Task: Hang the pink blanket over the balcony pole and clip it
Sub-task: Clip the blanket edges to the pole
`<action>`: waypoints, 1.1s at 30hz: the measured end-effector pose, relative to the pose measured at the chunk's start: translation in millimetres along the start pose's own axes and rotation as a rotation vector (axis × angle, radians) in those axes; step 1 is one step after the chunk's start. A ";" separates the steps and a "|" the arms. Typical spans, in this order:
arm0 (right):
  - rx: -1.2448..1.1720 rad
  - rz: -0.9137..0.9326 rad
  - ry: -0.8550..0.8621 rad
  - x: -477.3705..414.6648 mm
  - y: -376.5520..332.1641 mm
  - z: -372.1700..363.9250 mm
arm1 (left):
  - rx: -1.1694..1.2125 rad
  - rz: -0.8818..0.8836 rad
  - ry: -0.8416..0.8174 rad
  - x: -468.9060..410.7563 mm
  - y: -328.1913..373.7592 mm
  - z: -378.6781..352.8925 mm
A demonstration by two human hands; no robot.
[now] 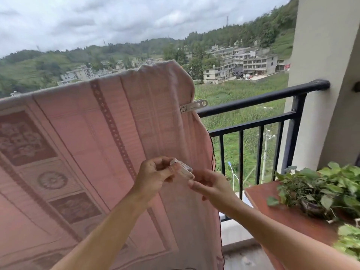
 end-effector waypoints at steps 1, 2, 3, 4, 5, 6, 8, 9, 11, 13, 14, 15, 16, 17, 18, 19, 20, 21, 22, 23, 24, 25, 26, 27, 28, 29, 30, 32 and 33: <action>-0.016 -0.001 0.018 1.7 1.3 0.4 | 0.014 0.025 -0.018 -0.8 -5.8 -2.3; -0.024 -0.001 0.038 3.1 2.5 2.4 | 0.029 0.055 -0.022 -1.6 -10.9 -4.6; -0.031 -0.005 0.055 4.4 4.3 5.6 | 0.043 0.079 -0.026 -2.2 -14.7 -7.9; -0.054 -0.009 0.073 6.1 5.8 9.5 | 0.054 0.100 -0.034 -3.1 -18.3 -12.1; -0.087 -0.014 0.091 8.0 7.7 14.2 | 0.049 0.114 -0.043 -4.6 -21.0 -16.9; -0.122 -0.019 0.112 9.5 8.3 18.7 | 0.013 0.107 -0.045 -5.7 -21.1 -21.6; -0.171 -0.033 0.215 12.9 11.0 33.6 | -0.213 -0.037 0.011 -7.0 -13.3 -30.7; -0.164 -0.033 0.297 14.9 14.8 45.4 | -0.403 -0.196 0.074 -6.8 -4.6 -35.1; -0.004 -0.002 0.414 19.0 22.6 74.2 | -0.841 -0.621 0.175 0.1 18.0 -54.8; 0.299 0.008 0.373 20.1 33.8 99.9 | -1.232 -0.988 0.203 2.3 32.7 -88.5; 0.438 -0.002 0.298 20.1 40.2 108.5 | -1.425 -1.067 0.194 -3.4 36.9 -107.0; 0.545 -0.016 0.209 20.2 48.9 114.6 | -1.623 -1.060 0.165 -15.5 39.3 -123.9; 0.613 -0.023 0.124 20.7 56.7 118.4 | -1.827 -0.979 0.106 -32.9 39.0 -138.6; 0.664 -0.028 0.048 22.1 64.0 120.8 | -2.021 -0.820 0.021 -52.4 35.8 -149.5; 0.706 -0.020 -0.013 24.4 68.7 122.3 | -2.182 -0.635 -0.065 -69.7 32.0 -155.9; 0.739 -0.009 -0.062 27.9 72.4 123.1 | -2.268 -0.467 -0.128 -82.4 28.8 -159.3; 0.759 0.007 -0.107 32.3 74.4 122.9 | -2.264 -0.340 -0.175 -91.3 25.0 -161.7; 0.771 0.034 -0.147 37.1 75.3 121.6 | -2.200 -0.253 -0.208 -98.3 19.8 -163.3; 0.774 0.066 -0.187 42.0 78.6 118.9 | -2.117 -0.195 -0.236 -103.0 14.4 -163.7; 0.767 0.097 -0.231 46.6 82.1 114.5 | -2.042 -0.162 -0.261 -106.0 11.4 -164.6; 0.746 0.132 -0.273 50.6 86.1 108.6 | -1.985 -0.153 -0.282 -108.9 8.9 -164.9; 0.716 0.167 -0.309 53.6 93.2 101.8 | -1.942 -0.153 -0.293 -112.7 7.9 -164.4; 0.680 0.191 -0.348 55.3 101.2 94.6 | -1.903 -0.142 -0.307 -116.9 8.0 -163.7; 0.640 0.185 -0.394 55.5 108.9 86.3 | -1.858 -0.120 -0.328 -120.8 8.5 -163.1; 0.606 0.160 -0.441 53.7 118.3 77.7 | -1.822 -0.093 -0.348 -123.4 8.7 -162.4; 0.584 0.127 -0.483 49.6 127.7 69.3 | -1.801 -0.075 -0.362 -124.7 9.2 -162.5; 0.578 0.094 -0.514 43.0 137.4 61.7 | -1.794 -0.068 -0.367 -124.5 9.3 -163.0; 0.559 0.049 -0.516 27.8 153.2 48.2 | -1.794 -0.104 -0.355 -123.3 8.1 -163.9; 0.516 0.018 -0.495 21.2 159.2 42.8 | -1.810 -0.130 -0.337 -121.7 7.2 -163.8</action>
Point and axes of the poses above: each hand's wrist, its own x-axis away from the middle knuckle, its own z-axis out of the back of the hand, y = z × x, the point moved 5 cm from there along -x, towards the middle knuckle, and after that the axes turned 13 degrees about z, right-handed, at the moved point
